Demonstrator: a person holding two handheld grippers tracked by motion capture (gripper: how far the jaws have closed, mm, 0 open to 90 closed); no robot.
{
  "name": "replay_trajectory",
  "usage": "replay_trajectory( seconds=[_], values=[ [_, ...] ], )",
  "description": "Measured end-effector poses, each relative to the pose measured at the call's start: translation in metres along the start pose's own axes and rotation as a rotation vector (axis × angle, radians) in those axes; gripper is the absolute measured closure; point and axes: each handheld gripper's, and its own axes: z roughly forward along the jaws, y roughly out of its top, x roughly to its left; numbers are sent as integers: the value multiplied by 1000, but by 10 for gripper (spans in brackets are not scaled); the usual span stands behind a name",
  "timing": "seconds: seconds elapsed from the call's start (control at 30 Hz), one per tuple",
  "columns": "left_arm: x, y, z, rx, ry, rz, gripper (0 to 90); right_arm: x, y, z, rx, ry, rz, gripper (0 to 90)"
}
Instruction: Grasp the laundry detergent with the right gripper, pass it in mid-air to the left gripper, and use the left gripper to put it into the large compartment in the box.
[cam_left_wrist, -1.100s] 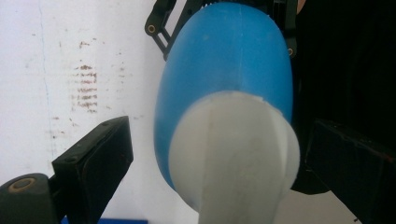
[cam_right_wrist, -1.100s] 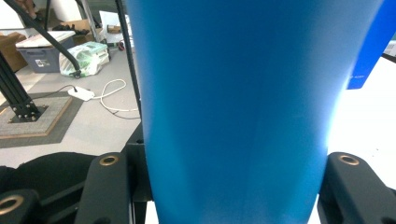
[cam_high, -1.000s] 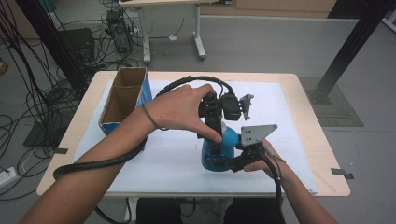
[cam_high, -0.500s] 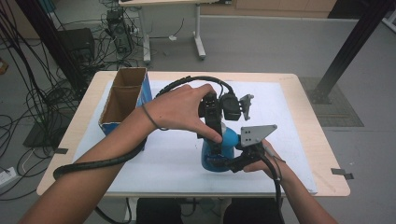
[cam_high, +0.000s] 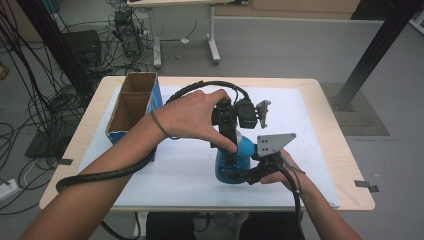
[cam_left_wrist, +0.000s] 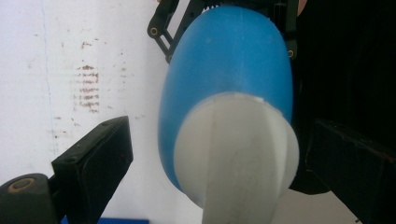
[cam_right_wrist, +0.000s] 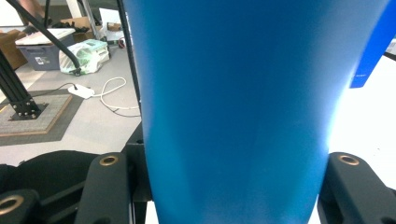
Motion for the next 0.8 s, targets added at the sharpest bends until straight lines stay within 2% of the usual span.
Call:
replay_trajectory(
  seconds=[0.8],
  values=[
    [-2,3,1,8,4,2,79,1,-1,0,2,-7,4,424]
  ],
)
